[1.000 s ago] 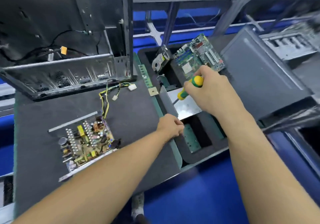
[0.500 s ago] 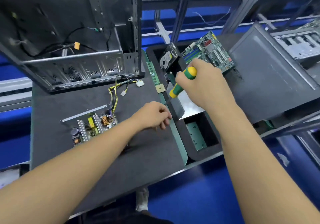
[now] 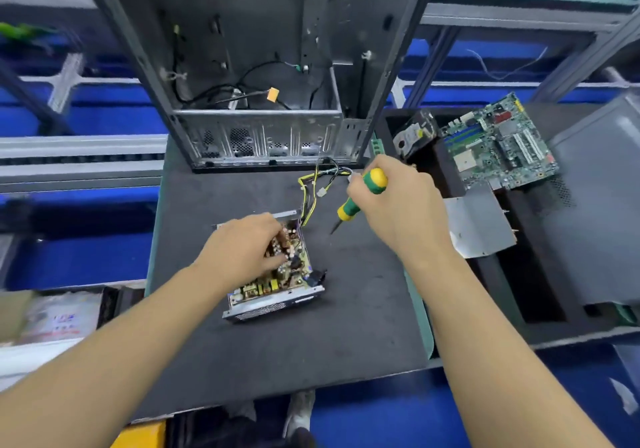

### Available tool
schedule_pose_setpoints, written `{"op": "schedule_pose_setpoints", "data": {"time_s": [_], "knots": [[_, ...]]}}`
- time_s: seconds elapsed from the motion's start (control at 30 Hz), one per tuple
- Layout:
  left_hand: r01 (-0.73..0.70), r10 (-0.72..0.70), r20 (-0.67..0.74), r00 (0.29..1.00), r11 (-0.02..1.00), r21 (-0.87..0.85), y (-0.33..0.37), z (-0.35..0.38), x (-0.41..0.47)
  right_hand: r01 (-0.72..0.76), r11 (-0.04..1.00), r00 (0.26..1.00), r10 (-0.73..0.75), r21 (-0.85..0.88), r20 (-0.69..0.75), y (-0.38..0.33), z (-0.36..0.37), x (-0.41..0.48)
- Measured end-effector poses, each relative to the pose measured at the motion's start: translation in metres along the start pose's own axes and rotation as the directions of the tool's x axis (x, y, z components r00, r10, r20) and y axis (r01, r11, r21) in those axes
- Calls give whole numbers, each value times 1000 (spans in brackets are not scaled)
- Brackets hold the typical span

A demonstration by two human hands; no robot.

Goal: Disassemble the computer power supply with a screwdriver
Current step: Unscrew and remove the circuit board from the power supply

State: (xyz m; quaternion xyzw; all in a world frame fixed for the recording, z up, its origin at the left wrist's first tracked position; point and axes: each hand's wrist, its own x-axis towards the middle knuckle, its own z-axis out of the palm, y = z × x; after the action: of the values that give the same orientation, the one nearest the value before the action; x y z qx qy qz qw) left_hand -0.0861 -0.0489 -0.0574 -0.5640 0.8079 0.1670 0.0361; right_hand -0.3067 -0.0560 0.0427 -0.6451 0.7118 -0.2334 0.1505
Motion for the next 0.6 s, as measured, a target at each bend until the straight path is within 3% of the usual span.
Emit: {"op": "schedule_pose_setpoints", "data": {"time_s": [0.17,0.37,0.5,0.6], "knots": [[8,-9,51,999,1000,21,3,19,-3,12,1000,1000,-11,-21,29,-4,14,11],[-44,63,-75,995,971,236,1,36,-10,39,997,997,-35,-69,65,-11,32,23],[-65,96,-118,988,969,240,-4,39,-11,24,996,997,-18,-89,71,-11,37,28],[-96,119,-74,990,960,264,-10,40,-19,4,996,998,2,-85,66,-10,38,32]]}}
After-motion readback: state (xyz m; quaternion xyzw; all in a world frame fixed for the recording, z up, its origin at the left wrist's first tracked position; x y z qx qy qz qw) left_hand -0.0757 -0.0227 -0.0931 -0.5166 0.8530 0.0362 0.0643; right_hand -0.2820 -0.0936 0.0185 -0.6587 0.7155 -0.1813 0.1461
